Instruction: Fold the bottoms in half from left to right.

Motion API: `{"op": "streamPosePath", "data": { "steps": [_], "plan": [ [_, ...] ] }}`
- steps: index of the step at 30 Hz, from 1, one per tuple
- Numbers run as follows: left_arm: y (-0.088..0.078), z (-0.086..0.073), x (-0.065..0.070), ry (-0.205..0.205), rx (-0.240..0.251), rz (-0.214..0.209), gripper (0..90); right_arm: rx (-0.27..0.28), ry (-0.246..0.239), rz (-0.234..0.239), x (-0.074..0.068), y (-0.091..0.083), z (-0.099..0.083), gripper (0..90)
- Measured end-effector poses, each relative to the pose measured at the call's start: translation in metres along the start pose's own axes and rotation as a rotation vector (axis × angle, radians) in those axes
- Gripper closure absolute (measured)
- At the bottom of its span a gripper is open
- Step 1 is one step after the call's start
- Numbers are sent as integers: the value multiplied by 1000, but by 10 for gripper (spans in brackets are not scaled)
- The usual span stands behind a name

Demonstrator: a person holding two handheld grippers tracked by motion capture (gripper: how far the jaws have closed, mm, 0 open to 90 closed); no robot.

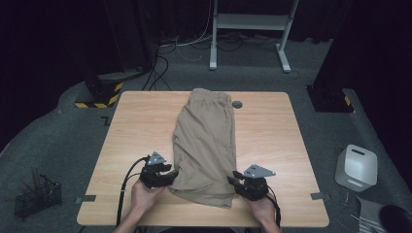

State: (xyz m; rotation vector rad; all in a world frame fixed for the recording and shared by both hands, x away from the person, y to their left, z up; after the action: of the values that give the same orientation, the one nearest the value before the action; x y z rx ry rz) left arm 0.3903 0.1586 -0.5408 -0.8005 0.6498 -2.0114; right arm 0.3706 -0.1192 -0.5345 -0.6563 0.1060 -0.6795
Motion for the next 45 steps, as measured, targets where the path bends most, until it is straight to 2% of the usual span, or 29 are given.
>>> {"op": "streamPosePath", "data": {
  "steps": [3, 5, 7, 9, 10, 15, 17, 19, 20, 22, 24, 27, 29, 31, 34, 37, 39, 42, 45],
  "plan": [
    [12, 2, 1, 0, -16, 14, 494, -88, 17, -13, 4, 22, -3, 652],
    [24, 3, 0, -5, -33, 32, 496, -128, 8, -24, 5, 32, -6, 657],
    [31, 7, -1, 11, -12, 53, 504, -129, -7, -42, 11, 41, -5, 683],
    [40, 16, -1, 54, -14, 93, 536, -141, -43, -70, 20, 49, -1, 692],
    [44, 19, -1, 59, -11, 100, 550, -143, -48, -71, 28, 54, 3, 692],
    [63, 43, -4, 45, -19, 122, 556, -206, -23, -110, 65, 74, 16, 680],
    [65, 48, -5, 51, -29, 135, 586, -230, 0, -120, 76, 79, 19, 655],
    [59, 50, -6, 59, -15, 132, 655, -248, 9, -127, 80, 77, 20, 632],
    [54, 49, -4, 48, -4, 115, 674, -245, 20, -128, 80, 74, 20, 620],
    [44, 47, -3, 37, 14, 91, 687, -197, 50, -118, 76, 62, 21, 624],
    [30, 45, 0, 28, 39, 55, 678, -163, 58, -110, 70, 51, 21, 626],
    [14, 44, 7, 30, 78, 16, 598, -157, 50, -103, 63, 43, 20, 635],
    [8, 41, 13, 39, 74, -13, 543, -176, 48, -86, 61, 43, 18, 643],
    [7, 36, 18, 60, 48, -14, 519, -197, 45, -73, 60, 46, 13, 673],
    [12, 26, 21, 90, 21, 12, 512, -202, 53, -56, 56, 48, 7, 736],
    [23, 16, 17, 84, -22, 34, 496, -191, 52, -36, 53, 45, 4, 822],
    [29, 10, 14, 84, -40, 58, 473, -176, 28, -48, 52, 41, 4, 868],
    [32, 4, 12, 69, -43, 61, 452, -137, 4, -61, 47, 30, 6, 879],
    [32, 3, 13, 76, -38, 68, 453, -106, -16, -64, 39, 17, 6, 879]
  ]
}}
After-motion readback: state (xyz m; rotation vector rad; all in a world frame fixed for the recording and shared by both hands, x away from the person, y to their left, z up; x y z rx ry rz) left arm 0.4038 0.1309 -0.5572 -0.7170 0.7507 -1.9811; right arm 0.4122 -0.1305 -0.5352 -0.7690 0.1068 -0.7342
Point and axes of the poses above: each handheld gripper's, and its own axes: y roughly forward along the jaws, z roughly out of its top, x roughly to its right, the point moved 6 cm from there along y, roughly forward along the jaws, and after that the axes turned 13 degrees about -y, right-handed, at the moved point
